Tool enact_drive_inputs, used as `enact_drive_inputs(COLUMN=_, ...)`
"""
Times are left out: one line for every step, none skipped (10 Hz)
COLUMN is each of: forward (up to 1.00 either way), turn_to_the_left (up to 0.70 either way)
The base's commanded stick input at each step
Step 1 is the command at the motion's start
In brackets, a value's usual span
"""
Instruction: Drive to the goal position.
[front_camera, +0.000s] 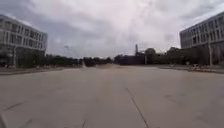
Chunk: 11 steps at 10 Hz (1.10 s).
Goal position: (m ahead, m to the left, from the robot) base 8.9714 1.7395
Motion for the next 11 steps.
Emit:
enact_drive_inputs(forward=0.7, turn_to_the_left=0.03)
enact_drive_inputs(forward=0.7, turn_to_the_left=0.18)
enact_drive_inputs(forward=0.7, turn_to_the_left=0.1)
enact_drive_inputs(forward=0.7, turn_to_the_left=0.02)
enact_drive_inputs(forward=0.7, turn_to_the_left=0.0)
enact_drive_inputs(forward=0.7, turn_to_the_left=0.0)
enact_drive_inputs(forward=0.7, turn_to_the_left=0.0)
enact_drive_inputs(forward=0.7, turn_to_the_left=0.0)
enact_drive_inputs(forward=0.7, turn_to_the_left=0.0)
enact_drive_inputs(forward=0.7, turn_to_the_left=0.0)
enact_drive_inputs(forward=0.7, turn_to_the_left=0.0)
